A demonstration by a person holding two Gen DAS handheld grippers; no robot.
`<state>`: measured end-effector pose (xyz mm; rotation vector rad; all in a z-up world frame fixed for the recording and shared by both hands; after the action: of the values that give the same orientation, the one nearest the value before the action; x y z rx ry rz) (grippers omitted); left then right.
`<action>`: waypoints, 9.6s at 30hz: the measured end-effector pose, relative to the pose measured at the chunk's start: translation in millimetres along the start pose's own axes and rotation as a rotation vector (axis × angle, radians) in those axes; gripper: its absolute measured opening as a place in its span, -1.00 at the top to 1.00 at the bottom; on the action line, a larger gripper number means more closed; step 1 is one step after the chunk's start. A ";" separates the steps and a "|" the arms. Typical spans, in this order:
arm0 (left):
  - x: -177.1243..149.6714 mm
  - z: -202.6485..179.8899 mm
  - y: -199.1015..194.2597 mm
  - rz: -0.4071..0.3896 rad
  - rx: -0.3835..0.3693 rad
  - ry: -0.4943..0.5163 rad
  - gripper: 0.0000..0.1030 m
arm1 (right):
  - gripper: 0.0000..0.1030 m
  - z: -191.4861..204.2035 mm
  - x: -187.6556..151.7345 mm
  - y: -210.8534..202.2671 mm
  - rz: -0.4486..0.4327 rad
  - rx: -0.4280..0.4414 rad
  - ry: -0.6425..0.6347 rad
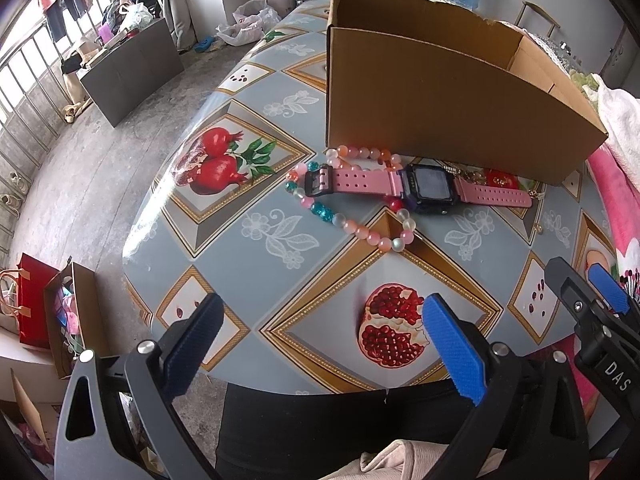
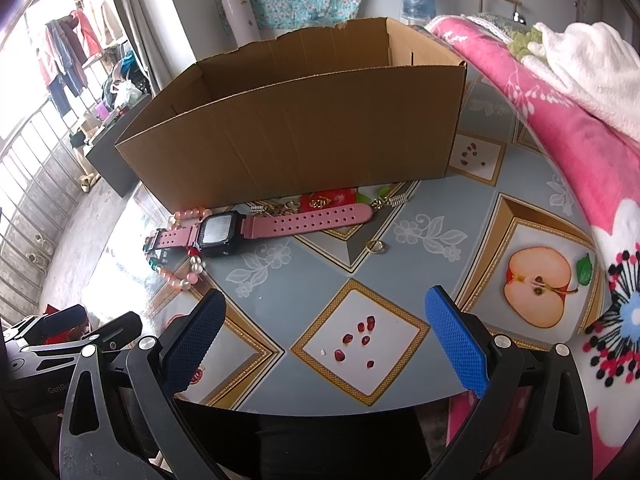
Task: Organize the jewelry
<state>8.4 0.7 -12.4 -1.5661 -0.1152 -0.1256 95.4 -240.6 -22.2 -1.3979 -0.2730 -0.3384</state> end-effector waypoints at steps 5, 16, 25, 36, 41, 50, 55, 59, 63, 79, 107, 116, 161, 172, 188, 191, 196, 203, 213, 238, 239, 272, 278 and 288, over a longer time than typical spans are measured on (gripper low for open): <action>5.7 1.1 -1.6 -0.001 -0.007 0.000 -0.90 | -0.86 -0.7 1.8 0.1 -0.005 0.003 0.007; 25.2 5.2 16.1 0.041 -0.053 0.003 -0.90 | -0.86 -5.9 9.6 8.9 0.006 -0.017 0.038; 68.8 10.9 21.8 0.018 -0.059 0.002 -0.90 | -0.86 -7.5 32.9 22.9 0.024 -0.002 0.060; 138.2 -2.2 27.2 -0.025 -0.026 0.062 -0.90 | -0.86 -11.6 91.0 38.9 0.015 0.010 0.075; 162.1 -2.0 35.7 -0.008 -0.031 0.047 -0.90 | -0.86 -11.2 110.4 47.3 0.034 0.028 0.068; 220.3 1.0 50.5 -0.018 -0.016 0.025 -0.90 | -0.86 -4.8 133.1 53.5 0.020 0.033 0.052; 242.4 8.2 54.7 -0.037 -0.019 0.008 -0.90 | -0.86 -7.3 136.2 50.3 -0.022 0.010 0.046; 235.0 20.6 46.8 -0.068 -0.034 -0.007 -0.90 | -0.86 -9.3 122.4 37.3 -0.060 -0.034 0.043; 216.9 39.8 31.3 -0.140 -0.023 -0.026 -0.90 | -0.86 -14.8 109.4 16.6 -0.139 -0.050 0.022; 122.7 103.7 8.1 -0.278 -0.331 -0.043 -0.90 | -0.86 -10.6 53.6 -22.8 -0.216 0.007 -0.119; 93.1 20.4 38.3 -0.313 -0.140 0.351 0.32 | -0.22 125.7 24.7 70.1 0.122 0.081 -1.028; 89.4 -2.0 37.2 -0.321 -0.128 0.493 0.31 | 0.48 115.3 67.5 75.0 0.216 0.167 -0.975; 93.5 -42.1 58.7 -0.286 0.060 0.662 -0.14 | 0.25 47.4 153.8 120.4 0.542 0.580 -0.871; 87.7 -52.7 61.5 -0.276 0.119 0.725 -0.09 | 0.27 56.3 156.2 128.5 0.581 0.629 -0.869; 93.0 -45.1 56.1 -0.289 0.090 0.683 0.76 | 0.05 30.1 149.5 109.8 0.416 0.510 -0.822; 93.5 -44.9 55.5 -0.293 0.089 0.677 0.78 | 0.05 26.0 135.8 99.4 0.335 0.420 -0.824; 96.1 -42.4 53.0 -0.304 0.075 0.661 0.83 | 0.09 24.8 104.6 86.8 0.173 0.170 -0.861; 97.8 -40.2 52.9 -0.326 0.065 0.650 0.88 | 0.69 39.7 75.7 77.1 -0.041 -0.107 -0.891; 91.2 -41.1 25.8 -0.457 0.076 0.635 0.95 | 0.98 42.9 45.8 41.0 -0.249 -0.259 -0.866; 343.7 -82.4 -15.0 -0.139 -0.109 0.529 0.95 | 0.98 4.6 326.8 61.0 0.267 0.074 -0.751; 351.9 -84.5 -4.0 -0.104 -0.101 0.526 0.95 | 0.98 4.1 330.3 72.9 0.311 0.083 -0.758; 304.4 -20.8 -39.2 -0.368 -0.053 0.256 0.11 | 0.06 9.6 350.1 53.4 0.222 0.116 -0.651; 269.8 6.2 -27.0 -0.388 -0.110 0.156 0.11 | 0.31 51.6 346.8 101.2 0.312 0.022 -0.814; 243.8 14.0 -32.1 -0.458 -0.222 0.167 0.11 | 0.71 61.5 355.5 149.8 0.402 -0.046 -0.849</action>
<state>244.5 13.0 56.6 -1.7204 -0.3373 -0.6454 481.9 -184.4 -13.2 -1.5420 -0.6604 0.6067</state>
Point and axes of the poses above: each gripper's, at about its wrist camera, not at the fingertips, and y roughly the way its jaws point, z to its left, x to its top, the point moved 2 cm from there along y, roughly the way its jaws point, and after that the axes turned 14 degrees about z, right-handed, at the moved point
